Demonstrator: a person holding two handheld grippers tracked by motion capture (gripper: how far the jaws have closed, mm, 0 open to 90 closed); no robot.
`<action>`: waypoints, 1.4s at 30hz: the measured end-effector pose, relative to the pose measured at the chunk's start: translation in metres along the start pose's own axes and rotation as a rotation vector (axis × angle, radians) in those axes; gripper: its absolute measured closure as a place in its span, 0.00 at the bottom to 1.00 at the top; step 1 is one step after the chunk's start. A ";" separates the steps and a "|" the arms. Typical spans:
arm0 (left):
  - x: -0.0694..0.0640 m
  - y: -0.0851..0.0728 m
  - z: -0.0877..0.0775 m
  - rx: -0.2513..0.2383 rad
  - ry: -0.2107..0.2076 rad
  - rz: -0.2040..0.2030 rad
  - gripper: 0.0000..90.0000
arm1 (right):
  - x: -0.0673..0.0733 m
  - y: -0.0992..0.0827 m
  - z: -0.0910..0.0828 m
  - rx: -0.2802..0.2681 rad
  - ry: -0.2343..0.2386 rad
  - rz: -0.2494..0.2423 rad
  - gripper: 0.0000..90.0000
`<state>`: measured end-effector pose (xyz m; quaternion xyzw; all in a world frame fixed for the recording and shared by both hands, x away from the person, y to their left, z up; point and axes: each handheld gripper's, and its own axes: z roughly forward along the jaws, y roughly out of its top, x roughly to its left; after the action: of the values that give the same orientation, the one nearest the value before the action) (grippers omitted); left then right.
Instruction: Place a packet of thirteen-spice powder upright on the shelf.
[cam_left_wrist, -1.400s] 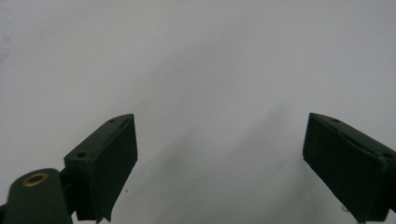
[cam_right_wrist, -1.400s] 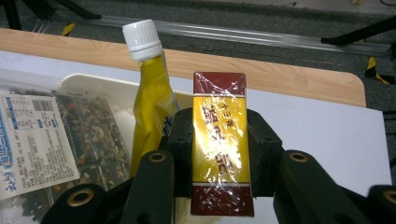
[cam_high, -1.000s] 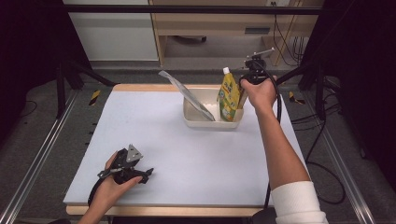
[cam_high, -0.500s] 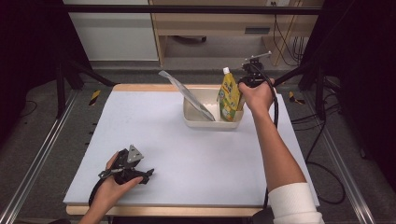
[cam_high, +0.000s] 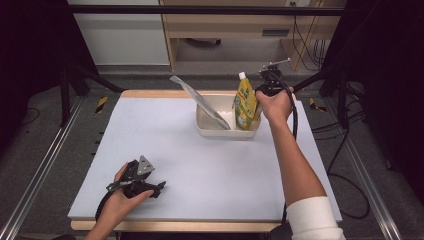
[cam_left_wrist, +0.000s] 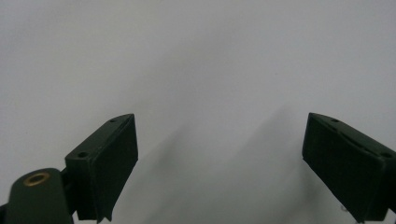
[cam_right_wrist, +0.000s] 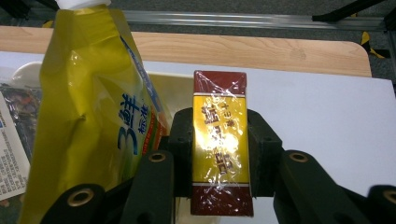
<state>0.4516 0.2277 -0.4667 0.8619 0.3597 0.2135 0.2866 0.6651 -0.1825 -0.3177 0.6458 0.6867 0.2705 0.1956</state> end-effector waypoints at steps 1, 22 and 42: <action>0.000 0.000 0.000 0.001 -0.002 0.000 0.12 | 0.000 0.000 0.000 0.002 -0.006 -0.002 0.76; -0.003 0.001 -0.001 -0.005 -0.005 0.017 0.12 | 0.007 -0.011 0.005 0.031 -0.039 0.036 0.76; -0.001 0.002 -0.002 -0.005 -0.004 0.027 0.12 | 0.002 -0.015 0.007 0.016 0.015 0.023 0.65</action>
<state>0.4508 0.2269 -0.4641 0.8665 0.3467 0.2164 0.2867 0.6576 -0.1801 -0.3322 0.6532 0.6826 0.2723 0.1822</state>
